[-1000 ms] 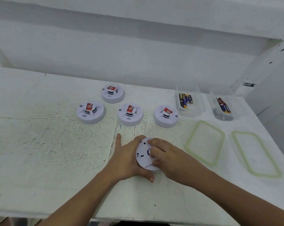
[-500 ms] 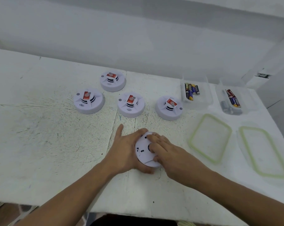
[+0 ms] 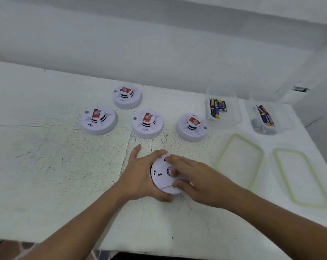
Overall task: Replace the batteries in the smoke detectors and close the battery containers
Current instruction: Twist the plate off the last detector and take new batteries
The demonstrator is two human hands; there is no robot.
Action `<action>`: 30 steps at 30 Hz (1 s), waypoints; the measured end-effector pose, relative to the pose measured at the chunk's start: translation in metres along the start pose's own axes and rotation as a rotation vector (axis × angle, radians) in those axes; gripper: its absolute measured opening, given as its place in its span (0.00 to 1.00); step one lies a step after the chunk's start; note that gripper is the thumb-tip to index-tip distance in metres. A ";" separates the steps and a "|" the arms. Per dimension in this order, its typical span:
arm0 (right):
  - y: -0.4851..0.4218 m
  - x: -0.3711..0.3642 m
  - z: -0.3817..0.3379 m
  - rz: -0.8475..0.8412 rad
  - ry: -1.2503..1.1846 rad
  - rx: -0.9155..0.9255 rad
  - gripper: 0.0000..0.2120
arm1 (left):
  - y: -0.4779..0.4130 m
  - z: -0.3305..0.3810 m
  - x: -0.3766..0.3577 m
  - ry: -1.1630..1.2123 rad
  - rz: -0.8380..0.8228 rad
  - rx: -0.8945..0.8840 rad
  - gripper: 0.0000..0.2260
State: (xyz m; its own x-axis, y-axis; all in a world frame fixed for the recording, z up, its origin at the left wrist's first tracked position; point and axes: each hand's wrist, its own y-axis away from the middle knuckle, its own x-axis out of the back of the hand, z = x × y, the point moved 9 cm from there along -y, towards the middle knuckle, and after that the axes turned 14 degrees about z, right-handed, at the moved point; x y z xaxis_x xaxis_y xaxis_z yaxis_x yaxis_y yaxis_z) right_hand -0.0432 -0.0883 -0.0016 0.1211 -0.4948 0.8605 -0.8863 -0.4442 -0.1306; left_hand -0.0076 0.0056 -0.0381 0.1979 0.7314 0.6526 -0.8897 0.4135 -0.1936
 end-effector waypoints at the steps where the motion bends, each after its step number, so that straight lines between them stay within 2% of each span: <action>1: -0.001 0.006 0.000 0.010 -0.022 -0.031 0.10 | 0.000 0.001 0.000 0.002 0.016 0.007 0.41; 3: 0.000 0.012 -0.002 0.027 0.012 -0.072 0.09 | 0.000 0.004 0.000 0.014 0.047 0.027 0.40; 8: 0.007 0.004 0.004 -0.067 0.205 -0.041 0.16 | 0.001 0.007 -0.003 0.019 0.046 0.040 0.43; 12: 0.007 0.007 -0.005 -0.003 0.351 0.143 0.17 | 0.002 0.011 -0.006 0.050 0.006 0.083 0.49; 17: 0.010 0.004 -0.013 -0.071 0.536 0.299 0.18 | -0.003 0.015 -0.007 0.072 0.016 0.093 0.41; 21: 0.007 0.013 -0.013 -0.143 0.612 0.364 0.15 | -0.006 0.021 -0.006 0.092 -0.003 0.070 0.40; 23: 0.005 0.013 -0.009 -0.155 0.600 0.361 0.14 | -0.008 0.024 -0.005 0.103 0.002 0.070 0.39; 26: 0.001 0.009 0.000 -0.160 0.464 0.286 0.17 | -0.009 0.021 -0.008 0.087 0.016 0.062 0.41; 30: -0.004 0.015 0.010 -0.065 0.331 0.153 0.29 | -0.011 0.016 -0.016 0.077 0.009 0.035 0.45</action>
State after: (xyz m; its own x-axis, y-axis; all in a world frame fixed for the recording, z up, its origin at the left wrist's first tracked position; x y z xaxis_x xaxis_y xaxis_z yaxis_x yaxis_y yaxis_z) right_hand -0.0334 -0.1019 0.0069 0.0017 -0.2045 0.9789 -0.8011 -0.5861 -0.1211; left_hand -0.0078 -0.0191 -0.0346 0.2196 0.7751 0.5924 -0.9052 0.3884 -0.1727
